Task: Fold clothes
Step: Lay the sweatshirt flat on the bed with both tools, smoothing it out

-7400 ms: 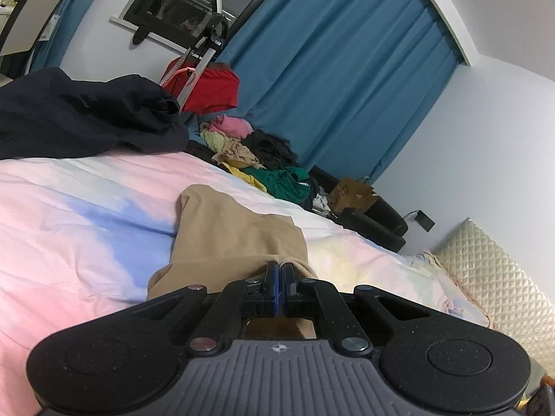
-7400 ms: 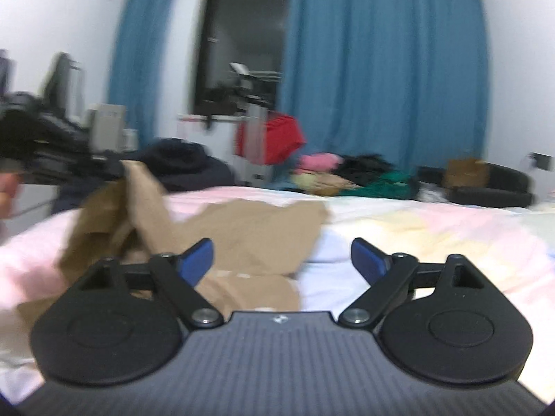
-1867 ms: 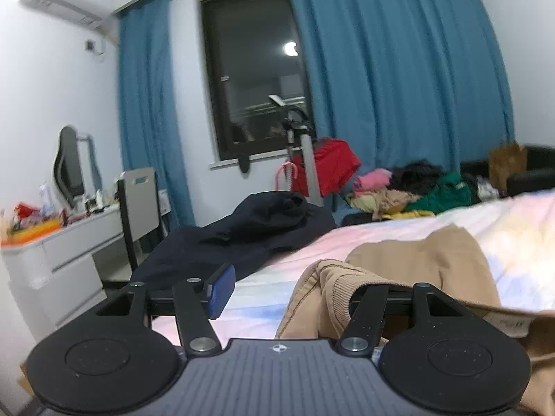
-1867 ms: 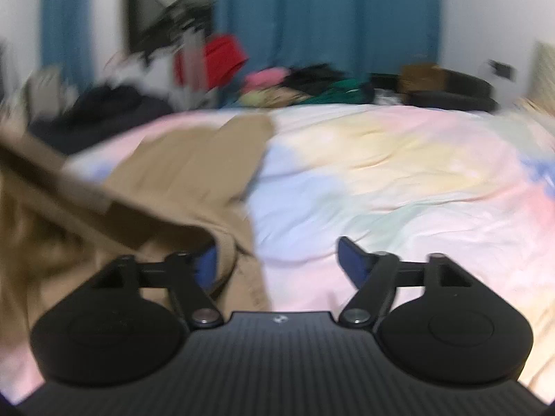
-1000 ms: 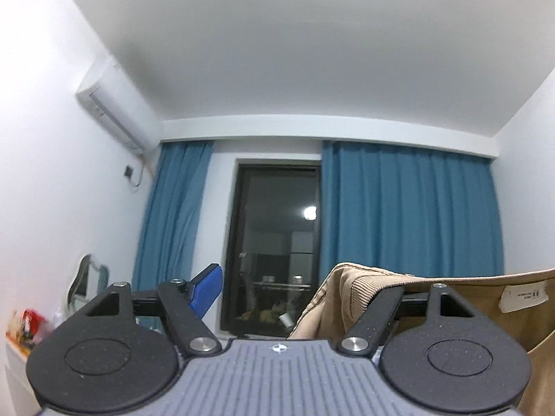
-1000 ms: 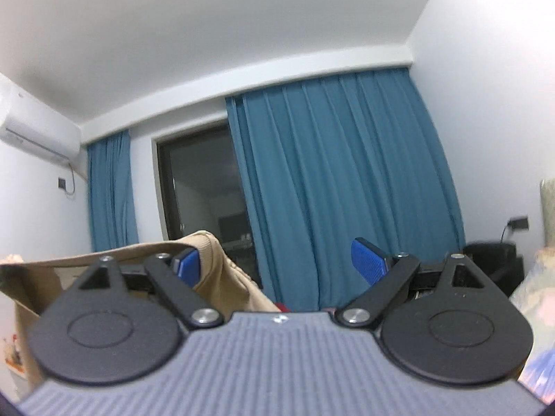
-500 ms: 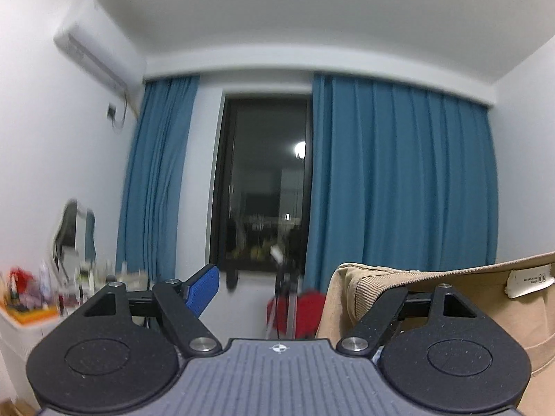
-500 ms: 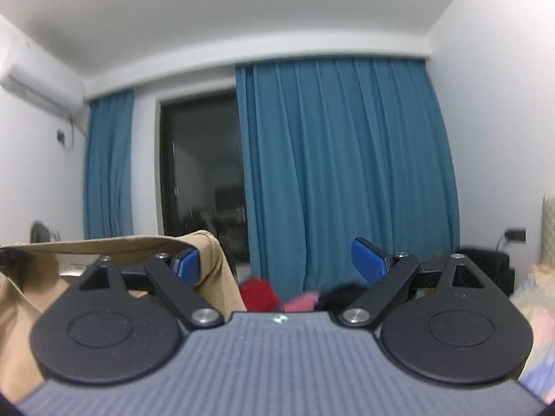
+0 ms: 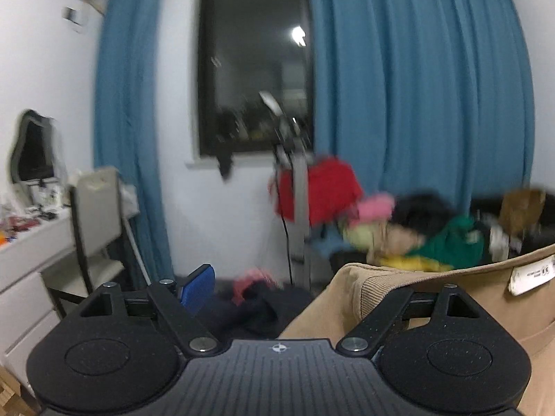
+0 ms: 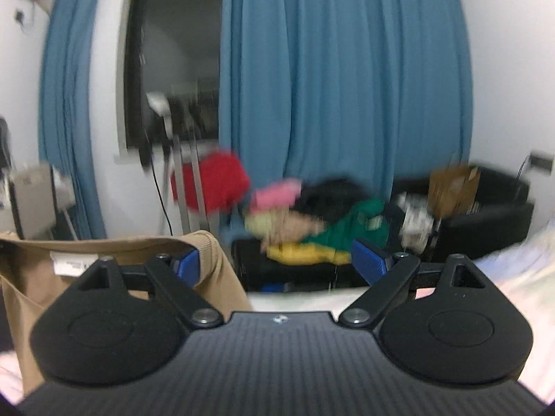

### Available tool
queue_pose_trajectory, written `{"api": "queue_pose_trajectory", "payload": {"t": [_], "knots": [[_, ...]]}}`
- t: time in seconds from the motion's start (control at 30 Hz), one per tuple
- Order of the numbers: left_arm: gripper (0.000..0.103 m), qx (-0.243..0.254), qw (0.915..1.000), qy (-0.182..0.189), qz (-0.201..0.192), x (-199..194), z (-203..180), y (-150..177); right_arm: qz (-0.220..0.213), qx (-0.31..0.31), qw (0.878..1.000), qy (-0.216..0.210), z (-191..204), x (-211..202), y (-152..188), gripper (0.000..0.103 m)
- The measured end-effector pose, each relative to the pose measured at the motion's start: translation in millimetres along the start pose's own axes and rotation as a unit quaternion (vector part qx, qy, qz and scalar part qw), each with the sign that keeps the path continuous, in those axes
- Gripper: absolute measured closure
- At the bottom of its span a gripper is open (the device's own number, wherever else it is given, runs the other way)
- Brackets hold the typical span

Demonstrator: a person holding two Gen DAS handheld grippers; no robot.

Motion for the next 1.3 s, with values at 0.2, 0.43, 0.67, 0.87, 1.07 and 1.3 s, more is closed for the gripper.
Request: {"api": "queue_pose_trajectory", "payload": {"t": [0.2, 0.43, 0.67, 0.87, 1.07, 1.3], "knots": [[0.021, 0.120, 0.9865, 0.029, 0.108, 128.4, -56.9, 79.3, 0.157, -0.005, 0.987, -0.028, -19.7, 134.7, 88.1, 0.014], [0.021, 0.308, 0.9232, 0.073, 0.218, 186.4, -88.3, 132.4, 0.376, -0.103, 0.912, -0.128, 18.1, 203.7, 158.8, 0.014], [0.018, 0.209, 0.9183, 0.147, 0.303, 202.4, -91.0, 134.4, 0.370, -0.095, 0.908, -0.173, 58.3, 206.4, 158.1, 0.014], [0.008, 0.153, 0.9408, 0.175, 0.247, 172.4, -83.6, 115.8, 0.284, 0.012, 0.945, -0.161, 60.4, 169.5, 134.4, 0.014], [0.005, 0.277, 0.9535, 0.086, 0.082, 123.0, -86.7, 129.2, 0.203, 0.075, 0.970, -0.110, 60.5, 91.3, 140.0, 0.014], [0.002, 0.360, 0.9327, -0.008, -0.009, 81.3, -103.4, 146.5, 0.134, 0.135, 0.980, -0.065, 79.4, -67.3, 188.8, 0.014]]}}
Point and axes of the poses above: each gripper's, at about its wrist camera, not at the fingertips, and x roughly the way its jaws point, z to its left, y to its underside, the point moved 9 cm from there along x, roughly the way its jaws point, and after that the axes turned 12 degrees about -y, right-handed, at the moved point
